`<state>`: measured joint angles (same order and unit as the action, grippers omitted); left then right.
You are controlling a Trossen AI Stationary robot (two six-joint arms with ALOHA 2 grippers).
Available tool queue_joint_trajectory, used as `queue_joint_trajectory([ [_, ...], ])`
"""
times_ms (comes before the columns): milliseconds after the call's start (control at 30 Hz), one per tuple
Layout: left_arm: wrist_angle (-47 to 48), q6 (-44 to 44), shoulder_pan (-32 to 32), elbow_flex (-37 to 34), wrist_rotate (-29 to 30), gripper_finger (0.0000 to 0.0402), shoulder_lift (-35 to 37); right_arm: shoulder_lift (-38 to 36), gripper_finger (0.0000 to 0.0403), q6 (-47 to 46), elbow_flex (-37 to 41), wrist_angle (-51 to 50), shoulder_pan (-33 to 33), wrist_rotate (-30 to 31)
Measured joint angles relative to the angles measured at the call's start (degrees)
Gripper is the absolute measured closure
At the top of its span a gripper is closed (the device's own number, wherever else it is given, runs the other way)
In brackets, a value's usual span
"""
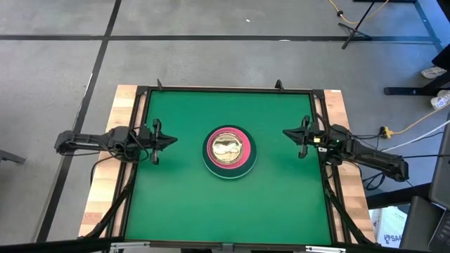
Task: Stack plastic plates
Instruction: Return to Home Position
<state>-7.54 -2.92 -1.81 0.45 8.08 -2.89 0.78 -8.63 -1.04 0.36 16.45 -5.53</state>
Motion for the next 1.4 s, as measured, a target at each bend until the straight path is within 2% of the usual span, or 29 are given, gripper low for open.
queue_joint_trajectory([
  [100, 2.28, -0.02, 0.01, 0.00, 0.80, 0.0398, 2.91, -0.66, 0.0402, 0.01, 0.00, -0.02, 0.00, 0.03],
  [500, 3.94, 1.93, 0.00, 0.04, 0.39, 0.0398, 2.79, -0.64, 0.0402, -0.03, 0.00, -0.31, 0.00, 1.32],
  [967, 5.08, 1.53, 0.03, 0.02, 3.37, 0.0398, 2.77, -0.53, 0.0402, -0.03, -0.02, -0.44, 0.09, 1.50],
  [1133, 5.54, 0.05, 0.03, 0.02, 0.73, 0.0398, 2.77, -0.53, 0.0402, -0.03, -0.02, -0.44, 0.09, 1.50],
  [1300, 6.67, -2.86, 0.00, 0.02, -5.76, 0.0398, 2.75, -0.53, 0.0402, -0.03, -0.02, -0.44, 0.09, 1.50],
  [1400, 6.68, -2.69, 0.00, 0.02, -5.24, 0.0398, 2.75, -0.53, 0.0402, -0.05, -0.02, -0.44, 0.09, 1.50],
])
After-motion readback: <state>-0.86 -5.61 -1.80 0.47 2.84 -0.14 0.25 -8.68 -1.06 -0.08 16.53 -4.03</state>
